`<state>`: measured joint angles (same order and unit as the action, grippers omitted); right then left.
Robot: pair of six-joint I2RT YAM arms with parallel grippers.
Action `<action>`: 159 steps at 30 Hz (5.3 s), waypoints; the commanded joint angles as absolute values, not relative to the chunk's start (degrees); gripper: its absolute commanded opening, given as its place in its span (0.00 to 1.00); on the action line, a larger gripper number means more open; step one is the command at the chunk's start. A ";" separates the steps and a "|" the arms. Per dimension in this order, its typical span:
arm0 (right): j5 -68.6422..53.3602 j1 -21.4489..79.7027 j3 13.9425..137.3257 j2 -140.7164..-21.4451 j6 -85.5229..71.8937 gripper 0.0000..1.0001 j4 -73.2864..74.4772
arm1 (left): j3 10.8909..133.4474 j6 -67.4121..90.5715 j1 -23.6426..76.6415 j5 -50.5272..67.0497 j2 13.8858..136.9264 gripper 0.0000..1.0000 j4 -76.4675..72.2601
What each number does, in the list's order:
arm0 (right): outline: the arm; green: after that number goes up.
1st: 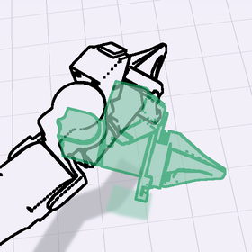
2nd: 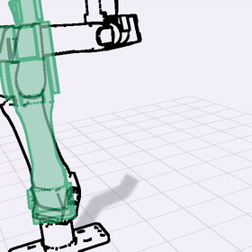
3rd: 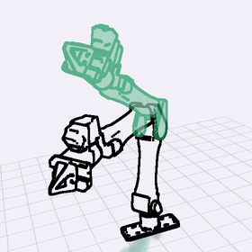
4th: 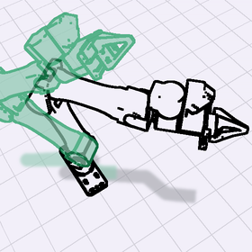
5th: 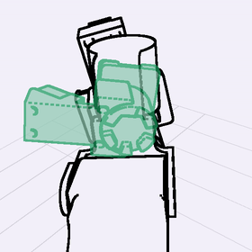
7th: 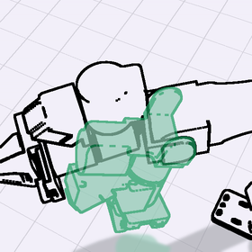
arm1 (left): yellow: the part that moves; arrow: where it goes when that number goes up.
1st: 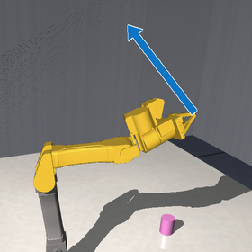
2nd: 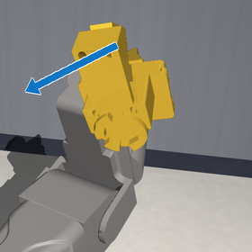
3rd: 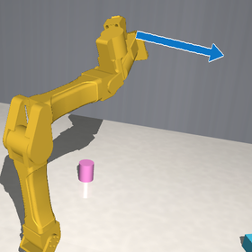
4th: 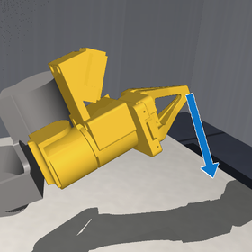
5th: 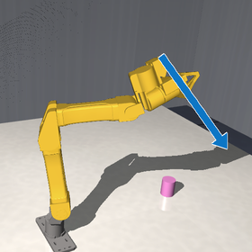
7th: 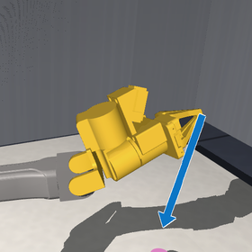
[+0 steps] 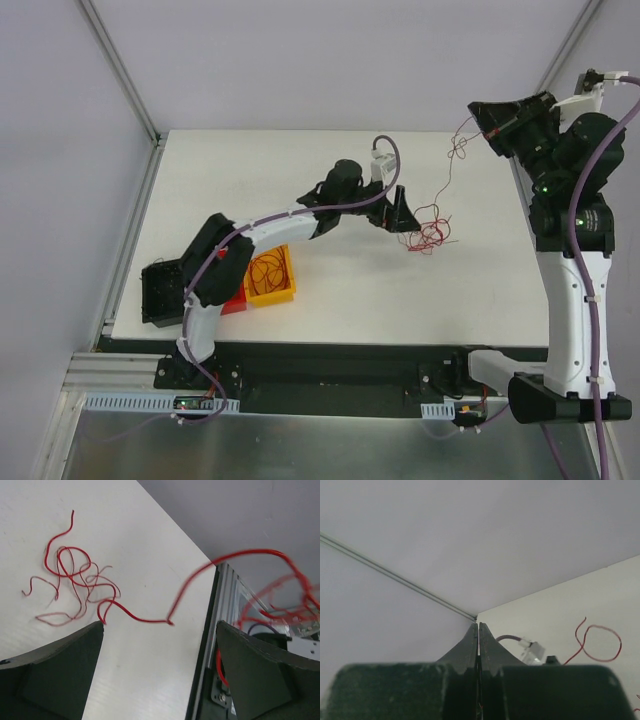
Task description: Untangle the cables
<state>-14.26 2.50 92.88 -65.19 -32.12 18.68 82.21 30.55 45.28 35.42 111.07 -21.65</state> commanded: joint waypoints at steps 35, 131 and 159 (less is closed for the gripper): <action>-18.29 15.27 73.16 -56.70 -23.21 0.00 12.48 | 107.59 21.89 24.26 29.00 112.61 0.73 22.58; 11.25 15.91 12.74 -34.01 -21.18 0.70 -5.10 | 60.91 -1.93 50.28 -46.66 75.85 0.00 38.06; 8.70 14.94 12.83 -36.65 -21.88 0.70 -6.42 | 53.18 13.01 41.76 1.21 76.73 0.00 32.44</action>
<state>9.47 15.38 12.27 -36.67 -21.39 -4.10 55.88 10.11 44.66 -9.50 78.98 36.51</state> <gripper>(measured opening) 0.698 0.006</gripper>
